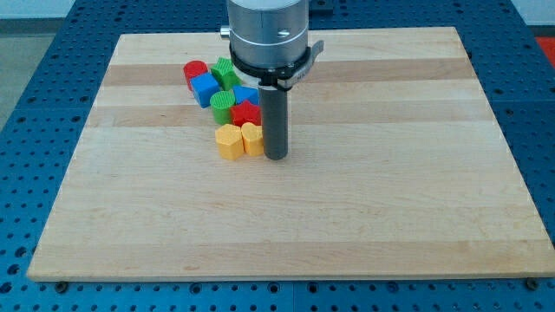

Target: Go to the top side of the board

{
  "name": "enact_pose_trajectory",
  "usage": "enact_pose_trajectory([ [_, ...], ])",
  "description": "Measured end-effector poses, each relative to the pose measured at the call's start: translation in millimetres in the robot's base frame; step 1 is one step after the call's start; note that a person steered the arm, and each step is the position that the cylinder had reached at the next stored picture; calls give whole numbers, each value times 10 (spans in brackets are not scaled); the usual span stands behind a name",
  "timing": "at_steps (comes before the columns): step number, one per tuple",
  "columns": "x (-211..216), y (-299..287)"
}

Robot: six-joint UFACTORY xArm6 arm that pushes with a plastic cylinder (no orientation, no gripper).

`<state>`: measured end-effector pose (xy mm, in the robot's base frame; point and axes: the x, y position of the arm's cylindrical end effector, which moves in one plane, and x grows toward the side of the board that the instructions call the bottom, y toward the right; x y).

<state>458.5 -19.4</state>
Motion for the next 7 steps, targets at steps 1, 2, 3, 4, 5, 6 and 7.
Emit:
enact_pose_trajectory([
  [1, 0, 7],
  [2, -140, 343],
  [3, -456, 574],
  [4, -556, 547],
  [5, -556, 531],
  [6, -680, 636],
  [7, -1100, 685],
])
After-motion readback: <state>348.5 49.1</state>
